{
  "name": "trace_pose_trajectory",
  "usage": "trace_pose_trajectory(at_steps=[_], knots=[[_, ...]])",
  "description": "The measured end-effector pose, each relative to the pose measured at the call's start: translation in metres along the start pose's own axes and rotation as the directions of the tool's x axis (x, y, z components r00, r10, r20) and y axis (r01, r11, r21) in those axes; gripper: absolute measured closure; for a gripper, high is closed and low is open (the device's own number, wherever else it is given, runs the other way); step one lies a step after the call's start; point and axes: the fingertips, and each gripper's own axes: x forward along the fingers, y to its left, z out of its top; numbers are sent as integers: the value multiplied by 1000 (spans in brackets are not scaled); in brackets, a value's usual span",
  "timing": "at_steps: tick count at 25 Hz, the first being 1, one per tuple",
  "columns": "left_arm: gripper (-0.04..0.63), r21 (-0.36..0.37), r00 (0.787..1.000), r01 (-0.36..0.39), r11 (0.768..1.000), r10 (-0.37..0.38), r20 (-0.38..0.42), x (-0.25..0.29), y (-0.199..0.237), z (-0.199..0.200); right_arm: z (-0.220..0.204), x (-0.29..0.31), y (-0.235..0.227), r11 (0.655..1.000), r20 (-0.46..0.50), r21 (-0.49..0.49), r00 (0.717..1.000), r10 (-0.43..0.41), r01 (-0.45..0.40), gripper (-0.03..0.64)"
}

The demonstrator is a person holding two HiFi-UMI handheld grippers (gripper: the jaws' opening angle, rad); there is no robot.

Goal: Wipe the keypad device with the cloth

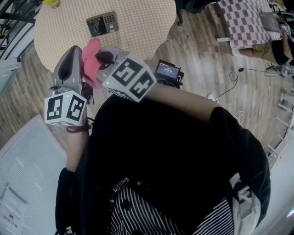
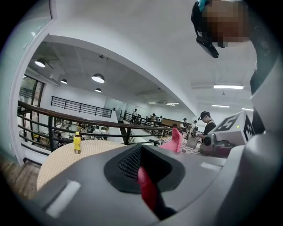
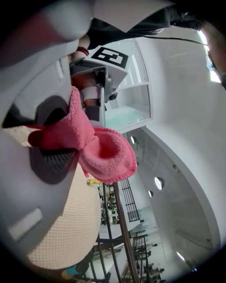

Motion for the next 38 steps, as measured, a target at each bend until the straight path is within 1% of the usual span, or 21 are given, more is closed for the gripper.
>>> trace_pose_trajectory(at_steps=[5, 10, 14, 18, 23, 27, 31, 35, 38], knots=[[592, -7, 999, -42, 999, 42, -17, 27, 11, 5, 11, 10, -26, 999, 1, 15, 999, 39, -39, 552], [592, -20, 998, -65, 998, 65, -24, 43, 18, 9, 18, 16, -43, 997, 3, 32, 998, 63, -64, 552], [592, -26, 997, -65, 998, 63, -54, 60, 22, 1, 13, 21, -59, 996, -2, 65, 998, 66, -65, 552], [592, -31, 995, -57, 998, 54, -80, 75, 16, -7, 7, 17, -74, 993, -6, 101, 998, 59, -58, 552], [592, -15, 991, -53, 999, 50, -121, 95, 7, -8, 7, 10, -92, 987, 3, 146, 998, 65, -65, 552], [592, -7, 990, -64, 998, 63, -126, 101, 4, -13, 3, 11, -100, 985, 5, 152, 997, 75, -75, 552], [592, -15, 991, -24, 1000, 22, -129, 107, 9, -10, 8, 16, -105, 987, 0, 146, 998, 60, -60, 552], [592, -13, 991, 36, 999, -37, -126, 125, 8, -6, 15, 16, -122, 988, 7, 156, 1000, 5, -6, 552], [592, -16, 989, 70, 997, -72, -132, 126, 17, -2, 19, 25, -121, 985, 9, 170, 1000, -29, 27, 552]])
